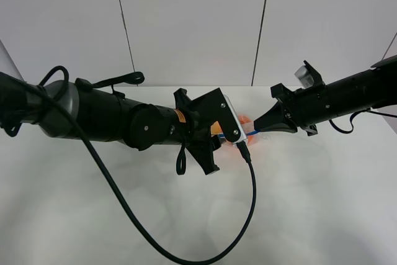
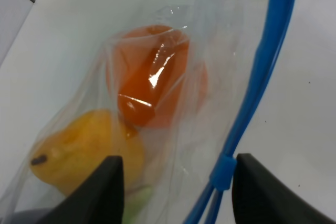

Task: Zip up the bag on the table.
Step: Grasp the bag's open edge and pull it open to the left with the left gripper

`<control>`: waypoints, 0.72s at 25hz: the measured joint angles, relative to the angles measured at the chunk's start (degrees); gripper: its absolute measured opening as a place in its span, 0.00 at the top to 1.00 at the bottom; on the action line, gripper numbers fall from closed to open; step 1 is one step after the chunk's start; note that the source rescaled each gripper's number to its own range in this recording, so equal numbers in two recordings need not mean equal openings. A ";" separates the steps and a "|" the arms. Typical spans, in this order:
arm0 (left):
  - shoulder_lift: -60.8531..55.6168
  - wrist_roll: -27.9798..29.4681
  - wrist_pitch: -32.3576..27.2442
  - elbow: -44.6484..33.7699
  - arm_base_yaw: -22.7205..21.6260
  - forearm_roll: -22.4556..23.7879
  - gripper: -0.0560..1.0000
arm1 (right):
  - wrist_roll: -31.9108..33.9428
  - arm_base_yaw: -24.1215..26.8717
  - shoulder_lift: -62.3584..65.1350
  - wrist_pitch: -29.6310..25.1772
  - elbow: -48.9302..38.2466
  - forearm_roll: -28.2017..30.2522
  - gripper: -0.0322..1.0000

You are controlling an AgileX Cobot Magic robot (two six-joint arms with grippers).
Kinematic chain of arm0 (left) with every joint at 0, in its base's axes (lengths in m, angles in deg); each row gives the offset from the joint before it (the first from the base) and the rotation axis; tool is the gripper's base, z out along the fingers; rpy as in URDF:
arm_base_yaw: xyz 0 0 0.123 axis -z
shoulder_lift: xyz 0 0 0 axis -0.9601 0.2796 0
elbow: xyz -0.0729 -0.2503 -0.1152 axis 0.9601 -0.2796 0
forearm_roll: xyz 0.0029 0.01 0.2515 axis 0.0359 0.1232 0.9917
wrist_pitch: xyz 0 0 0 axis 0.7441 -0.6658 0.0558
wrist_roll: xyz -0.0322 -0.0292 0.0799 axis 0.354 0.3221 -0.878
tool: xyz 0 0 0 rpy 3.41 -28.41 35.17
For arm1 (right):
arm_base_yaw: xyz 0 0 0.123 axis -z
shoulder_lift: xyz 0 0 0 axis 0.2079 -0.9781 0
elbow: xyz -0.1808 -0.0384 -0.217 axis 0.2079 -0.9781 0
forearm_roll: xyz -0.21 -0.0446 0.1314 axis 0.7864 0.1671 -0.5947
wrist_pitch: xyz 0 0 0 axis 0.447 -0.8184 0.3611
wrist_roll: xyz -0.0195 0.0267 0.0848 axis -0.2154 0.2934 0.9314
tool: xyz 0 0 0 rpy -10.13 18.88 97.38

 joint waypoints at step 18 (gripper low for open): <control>0.00 0.00 3.24 0.00 2.95 2.38 0.03 | -0.01 0.00 0.00 -0.03 0.00 0.00 0.97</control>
